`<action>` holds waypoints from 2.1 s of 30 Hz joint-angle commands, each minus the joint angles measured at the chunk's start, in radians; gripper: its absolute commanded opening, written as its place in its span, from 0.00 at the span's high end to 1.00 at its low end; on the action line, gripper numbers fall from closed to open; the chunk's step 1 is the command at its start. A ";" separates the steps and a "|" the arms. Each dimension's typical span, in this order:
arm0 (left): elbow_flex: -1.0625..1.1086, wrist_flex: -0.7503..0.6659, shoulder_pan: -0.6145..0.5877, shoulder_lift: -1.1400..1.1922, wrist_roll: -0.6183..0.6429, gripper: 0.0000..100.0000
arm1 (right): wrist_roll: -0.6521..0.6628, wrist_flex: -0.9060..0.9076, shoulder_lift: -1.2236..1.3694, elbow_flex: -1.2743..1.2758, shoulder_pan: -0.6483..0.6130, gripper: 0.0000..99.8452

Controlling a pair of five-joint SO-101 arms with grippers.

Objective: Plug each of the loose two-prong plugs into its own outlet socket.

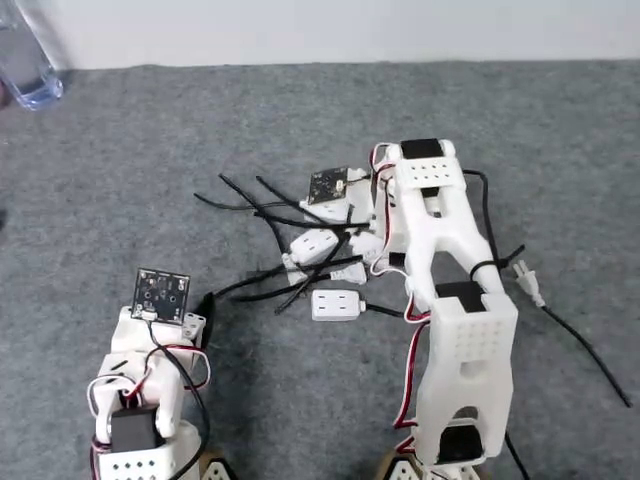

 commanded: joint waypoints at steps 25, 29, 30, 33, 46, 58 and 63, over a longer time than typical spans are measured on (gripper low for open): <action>-0.007 -0.015 0.009 -0.009 0.006 0.76 | 0.046 0.116 -0.404 -0.006 0.601 0.99; -0.007 -0.014 0.009 -0.009 0.008 0.76 | 0.081 0.081 -0.361 0.048 0.734 0.99; -0.007 -0.014 0.009 -0.009 0.008 0.76 | 0.089 0.081 -0.344 0.057 0.757 0.99; -0.007 -0.014 0.009 -0.009 0.009 0.76 | 0.120 0.064 -0.283 0.061 0.825 0.99; -0.007 -0.012 0.009 -0.009 0.009 0.76 | 0.126 -0.202 -0.077 0.058 1.033 0.99; -0.007 -0.012 0.009 -0.009 0.009 0.76 | 0.121 -0.257 -0.077 0.061 1.090 0.91; -0.007 -0.012 0.006 -0.009 0.011 0.76 | 0.091 -0.254 -0.084 0.057 1.096 0.61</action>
